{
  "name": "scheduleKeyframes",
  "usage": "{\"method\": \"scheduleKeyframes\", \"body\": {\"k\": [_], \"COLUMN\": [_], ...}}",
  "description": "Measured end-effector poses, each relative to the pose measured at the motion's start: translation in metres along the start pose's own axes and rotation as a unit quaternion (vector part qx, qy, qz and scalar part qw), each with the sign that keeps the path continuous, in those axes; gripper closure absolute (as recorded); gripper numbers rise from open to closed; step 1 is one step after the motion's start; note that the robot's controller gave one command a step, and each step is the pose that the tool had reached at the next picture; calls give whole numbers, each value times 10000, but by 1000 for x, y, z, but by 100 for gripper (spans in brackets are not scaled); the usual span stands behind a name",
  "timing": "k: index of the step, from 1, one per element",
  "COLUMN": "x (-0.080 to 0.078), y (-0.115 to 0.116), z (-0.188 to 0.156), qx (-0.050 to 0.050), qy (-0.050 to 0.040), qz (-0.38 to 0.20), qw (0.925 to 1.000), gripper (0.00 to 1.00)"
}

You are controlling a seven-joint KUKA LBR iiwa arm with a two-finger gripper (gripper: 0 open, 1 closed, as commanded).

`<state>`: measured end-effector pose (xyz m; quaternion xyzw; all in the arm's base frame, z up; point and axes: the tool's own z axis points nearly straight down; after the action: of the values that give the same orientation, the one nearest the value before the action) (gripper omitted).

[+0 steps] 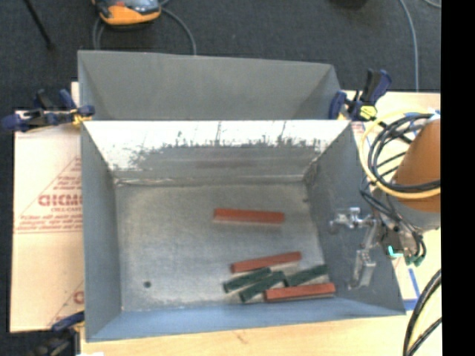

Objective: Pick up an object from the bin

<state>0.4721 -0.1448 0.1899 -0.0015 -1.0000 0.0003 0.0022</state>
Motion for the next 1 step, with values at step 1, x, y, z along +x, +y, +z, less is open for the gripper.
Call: {"method": "scheduleKeyframes", "body": {"k": [1], "x": [-2], "y": [0], "z": [-4], "qx": [9], "qy": [-38], "qz": [-16], "qw": [10000], "gripper": [0]}}
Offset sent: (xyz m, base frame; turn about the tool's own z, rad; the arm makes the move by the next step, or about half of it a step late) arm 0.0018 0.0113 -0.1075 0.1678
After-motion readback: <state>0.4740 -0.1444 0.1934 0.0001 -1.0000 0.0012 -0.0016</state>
